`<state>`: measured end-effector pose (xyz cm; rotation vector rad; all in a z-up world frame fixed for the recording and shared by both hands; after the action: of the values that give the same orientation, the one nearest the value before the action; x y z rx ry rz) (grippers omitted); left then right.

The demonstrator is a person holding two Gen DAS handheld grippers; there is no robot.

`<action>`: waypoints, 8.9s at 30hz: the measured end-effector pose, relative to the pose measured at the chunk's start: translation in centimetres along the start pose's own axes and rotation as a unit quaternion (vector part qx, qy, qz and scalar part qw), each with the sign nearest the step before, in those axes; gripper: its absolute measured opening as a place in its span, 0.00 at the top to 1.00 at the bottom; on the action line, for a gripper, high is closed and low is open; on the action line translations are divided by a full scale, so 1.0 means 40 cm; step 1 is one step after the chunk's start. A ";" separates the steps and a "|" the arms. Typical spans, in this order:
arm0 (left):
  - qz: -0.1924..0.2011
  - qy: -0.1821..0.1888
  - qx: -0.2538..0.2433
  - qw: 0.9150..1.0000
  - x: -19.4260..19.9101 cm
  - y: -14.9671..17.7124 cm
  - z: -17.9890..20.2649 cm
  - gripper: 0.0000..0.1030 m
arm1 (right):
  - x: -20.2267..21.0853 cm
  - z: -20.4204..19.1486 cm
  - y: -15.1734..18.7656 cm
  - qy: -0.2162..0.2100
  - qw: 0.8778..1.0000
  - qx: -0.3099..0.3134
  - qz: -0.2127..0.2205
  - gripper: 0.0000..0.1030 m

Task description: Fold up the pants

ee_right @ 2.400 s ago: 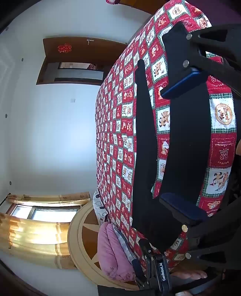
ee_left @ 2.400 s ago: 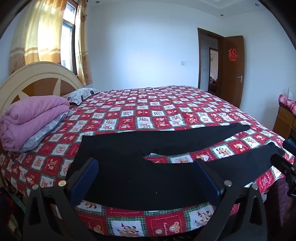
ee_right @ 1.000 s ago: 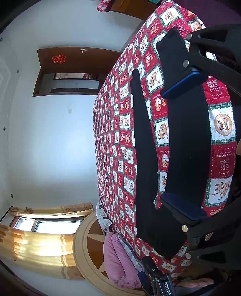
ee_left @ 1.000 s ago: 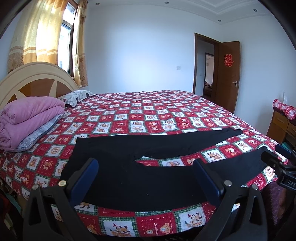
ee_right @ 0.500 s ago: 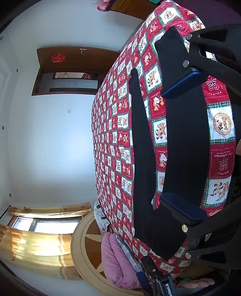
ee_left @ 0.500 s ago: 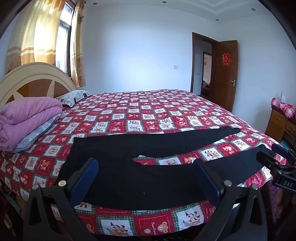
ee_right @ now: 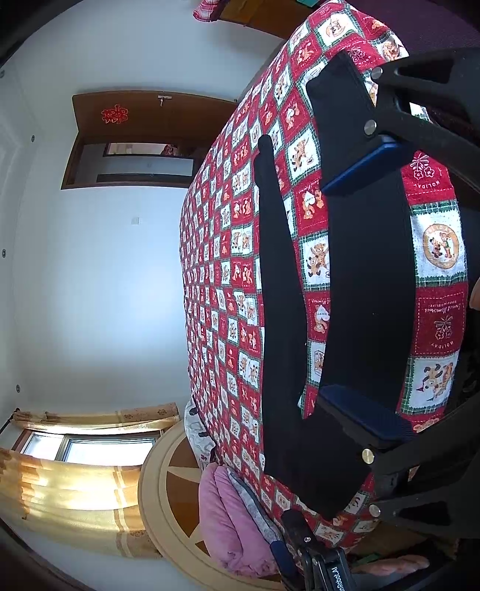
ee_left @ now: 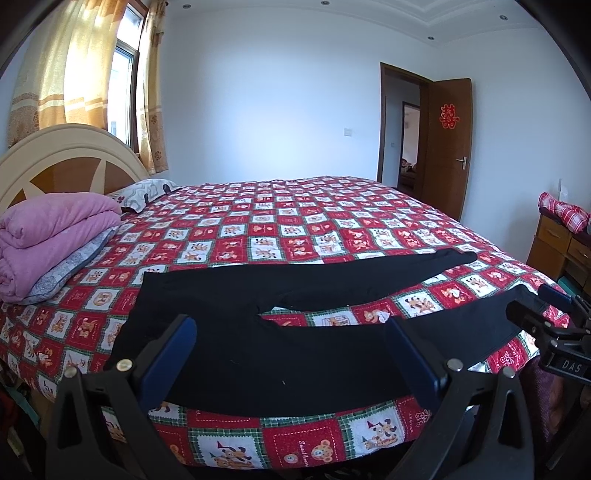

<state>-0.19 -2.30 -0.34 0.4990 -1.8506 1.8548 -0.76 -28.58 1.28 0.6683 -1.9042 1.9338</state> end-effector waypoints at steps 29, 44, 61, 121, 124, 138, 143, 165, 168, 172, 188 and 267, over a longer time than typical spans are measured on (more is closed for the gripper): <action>-0.007 0.003 -0.003 1.000 -0.011 0.004 0.010 0.00 | -0.007 -0.002 0.007 0.001 1.000 0.001 -0.004 0.01; -0.111 -0.112 0.067 0.985 -0.354 -0.062 -0.374 0.00 | -0.188 0.241 0.013 0.054 0.994 -0.065 -0.066 0.01; -0.240 -0.087 0.140 0.957 -0.726 -0.144 -0.668 0.41 | -0.397 0.472 -0.115 0.055 0.987 -0.089 -0.123 0.01; 0.037 0.175 0.179 0.967 -0.372 -0.046 -0.690 0.88 | -0.280 0.883 -0.129 -0.063 0.980 -0.188 -0.015 0.93; 0.033 0.186 0.174 0.966 -0.357 0.011 -0.682 0.88 | -0.253 0.905 -0.051 -0.070 0.975 -0.209 -0.024 0.93; 0.000 0.193 0.161 0.968 -0.302 0.189 -0.694 0.73 | -0.238 0.916 0.103 -0.073 0.968 -0.236 -0.054 0.93; -0.016 0.179 0.155 0.971 -0.290 0.221 -0.709 0.61 | -0.228 0.909 0.112 -0.065 0.969 -0.233 -0.056 0.93; -0.028 0.202 0.256 0.945 -0.203 0.282 -0.832 0.35 | -0.018 0.861 0.128 0.020 0.967 -0.253 0.023 0.79; -0.052 0.216 0.259 0.940 -0.222 0.264 -0.794 0.35 | 0.005 0.793 0.081 0.012 0.973 -0.227 0.043 0.78; -0.089 0.241 0.265 0.930 -0.248 0.270 -0.743 0.35 | -0.012 0.645 0.010 -0.043 0.986 -0.159 0.036 0.53; -0.126 0.284 0.269 0.912 -0.274 0.309 -0.690 0.67 | -0.294 -0.047 0.000 -0.212 0.962 0.138 -0.098 0.51; -0.034 0.231 0.123 0.964 -0.270 0.056 -0.518 0.32 | -0.313 -0.156 0.170 -0.139 0.931 0.310 -0.136 0.80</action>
<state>8.92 17.62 -8.76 0.1805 -1.2922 1.9605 5.32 -21.63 -11.23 1.3664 -1.2063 2.3415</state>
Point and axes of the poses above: each gripper's, at about its wrist camera, not at the fingertips, and x roughly against the way its jaws point, z to its right, y to its underside, the point moved 1 cm from there along -x, roughly the way its jaws point, and after that the axes turned 7 degrees about -z, right-handed, at the moved point
